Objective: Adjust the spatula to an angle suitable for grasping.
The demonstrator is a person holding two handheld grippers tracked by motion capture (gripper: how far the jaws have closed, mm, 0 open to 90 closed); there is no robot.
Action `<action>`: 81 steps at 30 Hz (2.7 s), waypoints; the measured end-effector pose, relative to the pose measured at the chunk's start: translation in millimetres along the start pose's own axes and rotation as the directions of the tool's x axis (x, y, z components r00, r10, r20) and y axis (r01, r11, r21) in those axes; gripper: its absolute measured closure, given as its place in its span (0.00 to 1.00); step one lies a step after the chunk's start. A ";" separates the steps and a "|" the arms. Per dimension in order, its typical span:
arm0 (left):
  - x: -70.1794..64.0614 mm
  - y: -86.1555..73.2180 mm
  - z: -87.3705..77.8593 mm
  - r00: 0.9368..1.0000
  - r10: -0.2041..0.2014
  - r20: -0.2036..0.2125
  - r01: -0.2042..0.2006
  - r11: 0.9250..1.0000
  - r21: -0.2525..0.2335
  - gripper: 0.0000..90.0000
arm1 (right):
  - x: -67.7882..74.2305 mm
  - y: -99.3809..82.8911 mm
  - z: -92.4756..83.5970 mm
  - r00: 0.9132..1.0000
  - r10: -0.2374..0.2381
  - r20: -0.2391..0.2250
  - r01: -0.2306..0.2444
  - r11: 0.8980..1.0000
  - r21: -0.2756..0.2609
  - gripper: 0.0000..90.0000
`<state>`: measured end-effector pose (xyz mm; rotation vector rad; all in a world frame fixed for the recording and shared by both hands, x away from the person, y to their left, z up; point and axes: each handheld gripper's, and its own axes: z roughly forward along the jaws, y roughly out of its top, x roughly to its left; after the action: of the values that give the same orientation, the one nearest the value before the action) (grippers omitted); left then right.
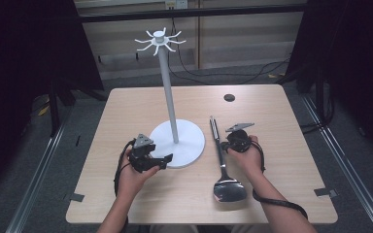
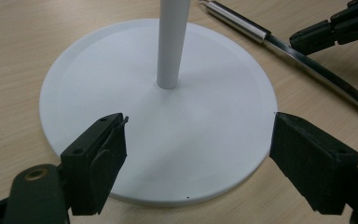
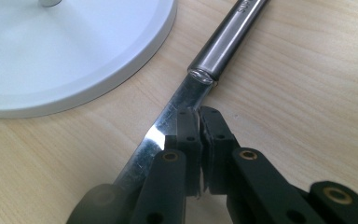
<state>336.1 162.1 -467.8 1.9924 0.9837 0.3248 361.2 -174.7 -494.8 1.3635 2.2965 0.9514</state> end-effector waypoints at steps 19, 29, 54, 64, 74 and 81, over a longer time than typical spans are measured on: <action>-1.3 0.1 0.4 1.000 0.003 -0.002 -0.003 1.000 0.004 0.20 | 7.1 11.7 -26.9 0.996 0.086 -0.010 -0.085 0.990 0.110 0.64; -1.9 0.2 0.2 1.000 0.008 0.001 -0.008 1.000 0.001 0.20 | 18.5 16.8 -23.0 0.994 0.105 -0.003 -0.102 0.970 0.220 0.57; 1.2 -2.1 -1.1 1.000 0.004 -0.007 -0.004 1.000 0.008 0.20 | 31.1 16.0 0.0 0.995 0.040 0.094 -0.062 0.969 0.241 0.74; 1.3 -2.7 -0.8 1.000 0.004 -0.007 -0.004 1.000 0.011 0.20 | 14.4 11.8 -5.1 0.992 0.104 0.074 -0.118 0.966 0.229 0.84; -0.1 -2.5 0.4 1.000 0.005 -0.003 -0.005 1.000 0.012 0.20 | -1.1 7.1 -19.5 0.988 0.155 0.024 -0.156 0.976 0.151 0.84; -1.9 -2.0 1.3 1.000 0.006 0.005 -0.006 1.000 0.009 0.20 | -8.7 9.1 -35.6 0.983 0.185 0.005 -0.185 0.981 0.063 0.84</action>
<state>334.5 160.5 -469.9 2.0041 0.9777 0.3188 351.7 -193.0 -463.2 1.6272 2.2477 0.9401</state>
